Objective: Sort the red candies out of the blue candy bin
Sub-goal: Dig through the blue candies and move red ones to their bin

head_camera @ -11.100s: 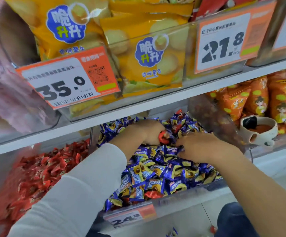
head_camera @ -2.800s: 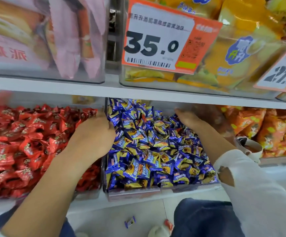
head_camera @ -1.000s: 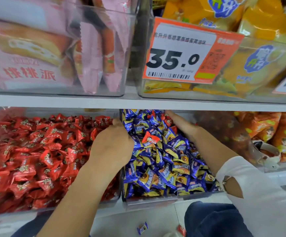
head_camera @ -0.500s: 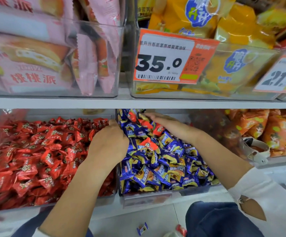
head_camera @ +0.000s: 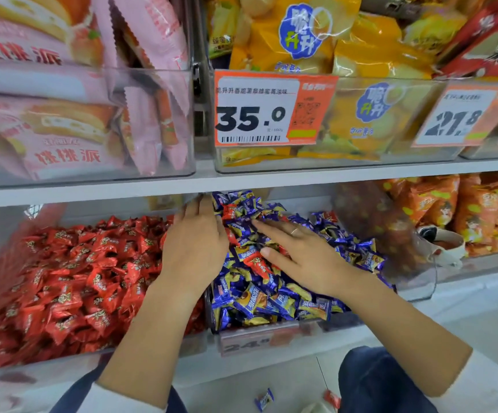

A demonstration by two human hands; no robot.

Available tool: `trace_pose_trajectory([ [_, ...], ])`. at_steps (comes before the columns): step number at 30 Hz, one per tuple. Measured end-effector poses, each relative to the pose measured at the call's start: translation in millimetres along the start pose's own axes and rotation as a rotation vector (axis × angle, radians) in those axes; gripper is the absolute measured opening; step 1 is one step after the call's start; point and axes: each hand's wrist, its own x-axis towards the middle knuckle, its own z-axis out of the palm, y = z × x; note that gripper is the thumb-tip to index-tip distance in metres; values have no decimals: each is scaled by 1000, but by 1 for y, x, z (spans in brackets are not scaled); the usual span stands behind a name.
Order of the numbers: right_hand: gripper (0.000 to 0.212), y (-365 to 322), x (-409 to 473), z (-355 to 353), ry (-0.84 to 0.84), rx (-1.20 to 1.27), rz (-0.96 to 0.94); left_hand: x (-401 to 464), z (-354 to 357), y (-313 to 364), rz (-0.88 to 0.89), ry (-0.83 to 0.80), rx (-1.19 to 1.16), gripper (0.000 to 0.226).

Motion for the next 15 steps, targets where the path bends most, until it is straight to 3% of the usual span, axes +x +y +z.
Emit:
trace_pose_trajectory([
  [3,54,5,-8,-14,-12,201,70,10,1,9,157,28,27,48],
  [6,45,18,-15,-29,-1,343,167,21,1,23,145,-51,88,48],
  [10,34,35,-21,-37,32,368,194,33,11,26,177,-151,228,42],
  [15,37,44,-20,-35,37,230,173,31,5,20,150,-226,44,26],
])
